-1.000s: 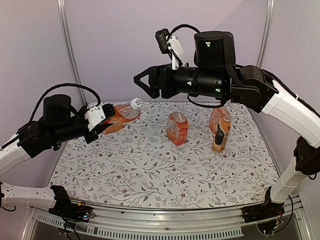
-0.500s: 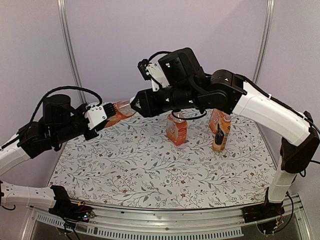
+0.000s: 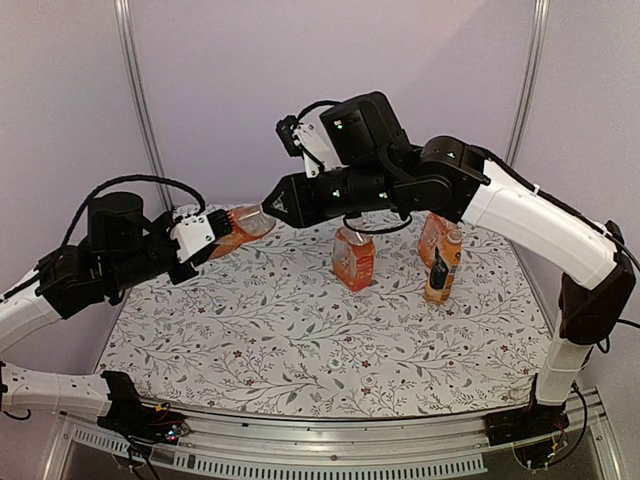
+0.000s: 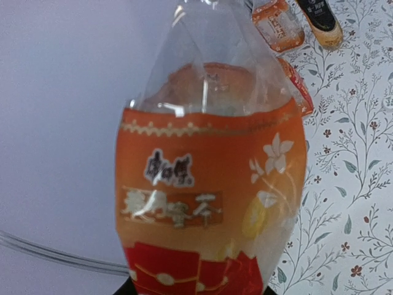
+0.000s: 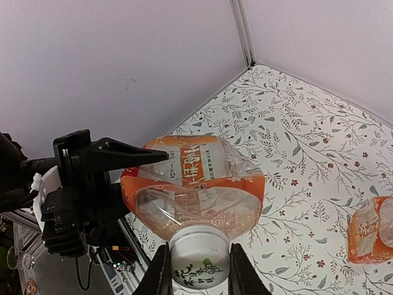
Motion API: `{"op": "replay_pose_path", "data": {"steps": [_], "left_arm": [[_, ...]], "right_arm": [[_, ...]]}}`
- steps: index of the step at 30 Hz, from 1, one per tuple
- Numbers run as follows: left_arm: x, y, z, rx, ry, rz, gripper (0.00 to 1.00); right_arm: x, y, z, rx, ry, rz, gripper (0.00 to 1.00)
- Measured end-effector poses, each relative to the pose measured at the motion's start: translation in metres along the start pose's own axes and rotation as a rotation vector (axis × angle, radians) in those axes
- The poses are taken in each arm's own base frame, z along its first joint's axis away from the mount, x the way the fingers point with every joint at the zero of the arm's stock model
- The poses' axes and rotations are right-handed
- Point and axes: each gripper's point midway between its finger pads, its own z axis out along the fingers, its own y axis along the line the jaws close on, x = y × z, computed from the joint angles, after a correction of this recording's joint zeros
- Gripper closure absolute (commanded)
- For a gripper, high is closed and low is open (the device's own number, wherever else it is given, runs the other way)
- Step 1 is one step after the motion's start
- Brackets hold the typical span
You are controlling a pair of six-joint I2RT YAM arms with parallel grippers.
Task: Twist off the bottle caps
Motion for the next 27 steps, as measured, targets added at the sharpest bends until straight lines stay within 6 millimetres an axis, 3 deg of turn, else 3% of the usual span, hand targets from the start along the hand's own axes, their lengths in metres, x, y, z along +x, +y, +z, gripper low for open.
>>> {"op": "replay_pose_path", "data": {"steps": [5, 8, 13, 16, 20, 21, 22, 26, 27], "left_arm": [[0.000, -0.014, -0.004, 0.080, -0.012, -0.068, 0.91], [-0.002, -0.044, -0.017, 0.249, -0.044, -0.125, 0.88], [-0.013, -0.102, -0.056, 0.611, -0.127, -0.223, 0.85], [-0.023, -0.122, -0.075, 0.756, -0.187, -0.263, 0.86], [-0.027, -0.140, -0.086, 0.865, -0.234, -0.281, 0.84], [-0.027, -0.143, -0.086, 0.879, -0.243, -0.282, 0.84], [-0.027, -0.147, -0.085, 0.884, -0.252, -0.283, 0.84], [-0.018, -0.155, -0.071, 0.832, -0.269, -0.305, 0.84], [-0.016, -0.156, -0.065, 0.799, -0.274, -0.316, 0.84]], "right_arm": [[0.009, 0.007, 0.000, -0.066, 0.055, -0.067, 1.00], [0.034, 0.017, -0.007, -0.129, 0.148, -0.261, 1.00], [0.086, 0.052, -0.036, -0.282, 0.300, -0.641, 1.00], [0.102, 0.072, -0.052, -0.361, 0.319, -0.840, 1.00], [0.117, 0.085, -0.064, -0.435, 0.321, -1.078, 0.99], [0.118, 0.085, -0.064, -0.438, 0.322, -1.099, 0.94], [0.120, 0.084, -0.064, -0.441, 0.321, -1.142, 0.79], [0.131, 0.073, -0.054, -0.410, 0.344, -1.228, 0.05], [0.136, 0.067, -0.048, -0.386, 0.359, -1.238, 0.02]]}}
